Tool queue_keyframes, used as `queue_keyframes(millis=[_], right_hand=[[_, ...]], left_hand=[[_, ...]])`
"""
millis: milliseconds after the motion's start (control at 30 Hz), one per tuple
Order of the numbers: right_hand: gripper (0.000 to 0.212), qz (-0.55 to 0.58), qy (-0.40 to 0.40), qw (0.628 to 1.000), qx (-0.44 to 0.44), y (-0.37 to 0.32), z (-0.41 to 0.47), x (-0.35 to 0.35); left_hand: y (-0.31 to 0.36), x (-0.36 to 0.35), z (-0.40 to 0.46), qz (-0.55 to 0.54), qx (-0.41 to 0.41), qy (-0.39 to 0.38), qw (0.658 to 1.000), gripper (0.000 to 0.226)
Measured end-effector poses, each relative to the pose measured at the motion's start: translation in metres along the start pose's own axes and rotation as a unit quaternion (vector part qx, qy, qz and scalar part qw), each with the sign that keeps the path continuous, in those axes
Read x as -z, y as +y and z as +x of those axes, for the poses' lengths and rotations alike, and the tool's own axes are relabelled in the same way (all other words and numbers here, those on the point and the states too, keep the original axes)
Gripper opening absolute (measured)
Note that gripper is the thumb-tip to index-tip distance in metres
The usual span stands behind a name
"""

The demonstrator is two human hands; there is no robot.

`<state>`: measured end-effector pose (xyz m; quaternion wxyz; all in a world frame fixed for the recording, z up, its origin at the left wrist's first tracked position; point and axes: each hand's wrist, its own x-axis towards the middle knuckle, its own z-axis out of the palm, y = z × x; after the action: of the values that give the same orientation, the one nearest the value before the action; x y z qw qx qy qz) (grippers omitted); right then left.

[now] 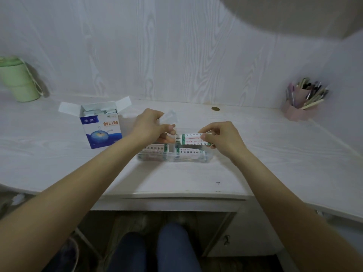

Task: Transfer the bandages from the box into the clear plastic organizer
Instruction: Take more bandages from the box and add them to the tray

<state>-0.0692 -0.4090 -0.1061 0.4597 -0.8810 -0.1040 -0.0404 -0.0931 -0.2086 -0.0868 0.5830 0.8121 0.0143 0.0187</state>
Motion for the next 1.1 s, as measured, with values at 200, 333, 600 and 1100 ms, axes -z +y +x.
queue_keyframes(millis=[200, 333, 600, 1100], right_hand=[[0.008, -0.144, -0.041, 0.988, 0.025, 0.002, -0.004, -0.012], [0.008, -0.237, -0.041, 0.97, 0.026, -0.01, -0.004, -0.021], [0.014, -0.317, -0.03, 0.947, 0.044, -0.012, 0.0, -0.032], [0.006, 0.197, -0.055, 0.979, 0.024, -0.03, -0.003, -0.002]], left_hand=[[-0.003, 0.003, -0.003, -0.017, -0.006, 0.014, 1.0, 0.01], [0.0, 0.003, -0.003, -0.018, -0.012, 0.004, 1.0, 0.009], [0.001, 0.006, -0.005, 0.002, -0.01, -0.032, 0.999, 0.004], [0.013, -0.009, -0.012, 0.066, -0.038, -0.148, 0.986, 0.022]])
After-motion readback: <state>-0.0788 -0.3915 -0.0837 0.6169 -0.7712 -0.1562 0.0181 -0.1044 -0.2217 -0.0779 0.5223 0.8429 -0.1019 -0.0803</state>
